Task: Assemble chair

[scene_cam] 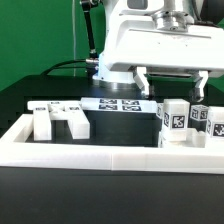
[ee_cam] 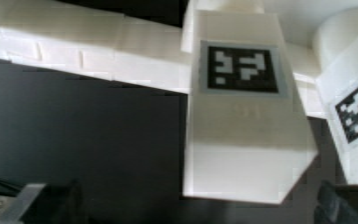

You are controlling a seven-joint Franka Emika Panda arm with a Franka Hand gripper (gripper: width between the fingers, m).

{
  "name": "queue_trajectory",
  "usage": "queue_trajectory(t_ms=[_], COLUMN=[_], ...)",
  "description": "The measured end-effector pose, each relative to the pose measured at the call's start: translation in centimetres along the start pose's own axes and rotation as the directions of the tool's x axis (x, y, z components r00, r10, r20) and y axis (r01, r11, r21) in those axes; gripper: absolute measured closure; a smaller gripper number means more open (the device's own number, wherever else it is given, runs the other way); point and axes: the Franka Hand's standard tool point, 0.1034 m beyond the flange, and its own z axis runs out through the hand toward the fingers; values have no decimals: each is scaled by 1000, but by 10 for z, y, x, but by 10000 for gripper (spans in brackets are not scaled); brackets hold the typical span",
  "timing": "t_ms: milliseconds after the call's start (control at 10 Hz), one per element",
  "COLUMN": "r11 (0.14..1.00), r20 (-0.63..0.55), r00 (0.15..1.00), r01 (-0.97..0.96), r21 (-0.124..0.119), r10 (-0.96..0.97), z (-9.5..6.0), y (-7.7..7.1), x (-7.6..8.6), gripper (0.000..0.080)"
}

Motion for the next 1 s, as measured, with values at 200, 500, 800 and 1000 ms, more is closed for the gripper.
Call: queue_trajectory(t_ms=[200, 500, 800, 1000], r11=[1000, 994, 981, 982], r20=[26, 259, 492, 472], r00=[1000, 966, 870, 881], r01=[3, -32, -67, -57], r21=[14, 106, 182, 178], r10=[-3, 3, -32, -35], z=[2, 10, 6, 13], y=[-4, -18, -24, -15], x=[-2, 2, 1, 3], gripper=[151, 151, 151, 151])
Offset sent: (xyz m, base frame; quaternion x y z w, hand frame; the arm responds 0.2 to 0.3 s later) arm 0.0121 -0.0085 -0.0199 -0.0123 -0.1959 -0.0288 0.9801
